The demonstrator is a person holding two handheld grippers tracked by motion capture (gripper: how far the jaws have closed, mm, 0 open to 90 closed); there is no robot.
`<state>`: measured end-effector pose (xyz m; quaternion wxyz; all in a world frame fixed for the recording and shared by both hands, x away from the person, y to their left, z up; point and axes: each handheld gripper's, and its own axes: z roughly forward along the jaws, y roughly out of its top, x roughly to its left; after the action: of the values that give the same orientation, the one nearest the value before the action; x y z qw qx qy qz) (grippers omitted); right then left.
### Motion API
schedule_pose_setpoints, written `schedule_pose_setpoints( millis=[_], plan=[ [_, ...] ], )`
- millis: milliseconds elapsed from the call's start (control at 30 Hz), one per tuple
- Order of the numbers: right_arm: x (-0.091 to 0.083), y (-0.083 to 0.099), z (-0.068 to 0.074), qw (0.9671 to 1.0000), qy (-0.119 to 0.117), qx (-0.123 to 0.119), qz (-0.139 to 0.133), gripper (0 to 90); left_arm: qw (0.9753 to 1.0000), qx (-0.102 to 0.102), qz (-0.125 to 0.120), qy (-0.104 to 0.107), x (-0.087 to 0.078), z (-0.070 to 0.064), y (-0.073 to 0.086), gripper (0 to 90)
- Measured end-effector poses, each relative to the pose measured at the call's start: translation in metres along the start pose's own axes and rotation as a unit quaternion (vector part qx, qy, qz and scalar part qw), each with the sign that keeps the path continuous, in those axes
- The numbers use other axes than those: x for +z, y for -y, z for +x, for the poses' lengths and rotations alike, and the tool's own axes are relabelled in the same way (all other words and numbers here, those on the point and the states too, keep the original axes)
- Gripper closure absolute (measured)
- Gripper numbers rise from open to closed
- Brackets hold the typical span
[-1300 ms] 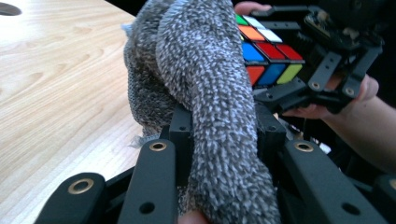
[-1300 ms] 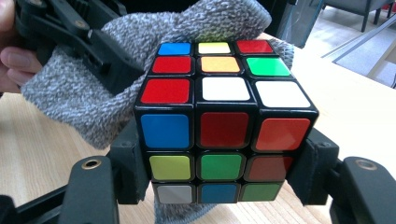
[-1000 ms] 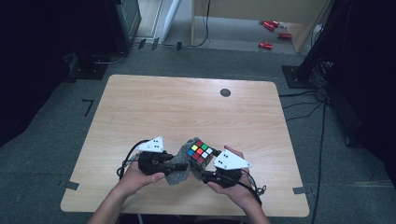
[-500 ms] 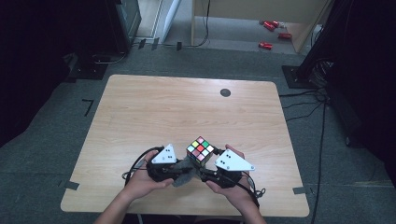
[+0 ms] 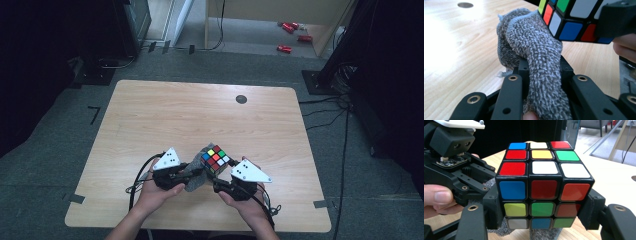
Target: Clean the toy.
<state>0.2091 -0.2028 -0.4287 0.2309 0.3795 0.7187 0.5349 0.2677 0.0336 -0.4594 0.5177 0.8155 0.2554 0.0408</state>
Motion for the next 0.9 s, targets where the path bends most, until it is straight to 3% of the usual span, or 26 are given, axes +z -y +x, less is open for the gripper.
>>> schedule_pose_setpoints(
  millis=[100, 167, 233, 333, 433, 533, 633, 700, 767, 833, 900],
  plan=[
    [0.002, 0.001, 0.001, 0.9999, -0.004, 0.011, 0.003, 34.9, 0.9995, 0.012, 0.02, 0.022, 0.009, -0.009, 0.002, 72.4],
    [0.004, 0.001, 0.003, 0.9999, -0.005, 0.007, 0.005, 34.9, 0.9985, 0.025, 0.028, 0.04, 0.018, -0.02, 0.003, 71.6],
    [0.005, 0.002, 0.005, 1.0, -0.004, -0.001, 0.008, 34.9, 0.9982, 0.035, 0.025, 0.043, 0.022, -0.028, 0.002, 70.7],
    [0.005, 0.003, 0.004, 1.0, 0.0, 0.0, 0.009, 34.9, 0.999, 0.009, 0.011, 0.042, 0.016, -0.02, 0.0, 70.8],
    [0.003, 0.002, 0.0, 0.9999, 0.0, 0.008, 0.008, 34.9, 0.9997, -0.015, 0.002, 0.021, 0.008, -0.006, 0.002, 70.9],
    [0.002, 0.002, -0.004, 0.9998, 0.011, 0.01, 0.011, 34.9, 0.9996, -0.005, 0.025, -0.012, 0.008, -0.001, 0.004, 67.5],
    [0.002, 0.003, -0.007, 0.9994, 0.023, 0.02, 0.014, 34.9, 0.9977, 0.016, 0.06, -0.029, 0.015, -0.003, 0.006, 55.4],
    [0.001, 0.002, -0.009, 0.9991, 0.03, 0.026, 0.015, 34.9, 0.997, 0.015, 0.066, -0.037, 0.017, -0.004, 0.005, 45.6],
    [0.001, 0.002, -0.01, 0.9986, 0.037, 0.034, 0.015, 34.9, 0.9964, 0.009, 0.07, -0.048, 0.015, -0.005, 0.002, 36.1],
    [0.001, 0.002, -0.011, 0.9983, 0.042, 0.038, 0.014, 34.9, 0.9946, 0.012, 0.064, -0.081, 0.01, -0.008, -0.002, 19.2],
    [0.0, 0.002, -0.012, 0.9979, 0.045, 0.045, 0.014, 34.9, 0.995, 0.021, 0.048, -0.085, 0.004, -0.011, -0.006, 14.7]
  ],
)
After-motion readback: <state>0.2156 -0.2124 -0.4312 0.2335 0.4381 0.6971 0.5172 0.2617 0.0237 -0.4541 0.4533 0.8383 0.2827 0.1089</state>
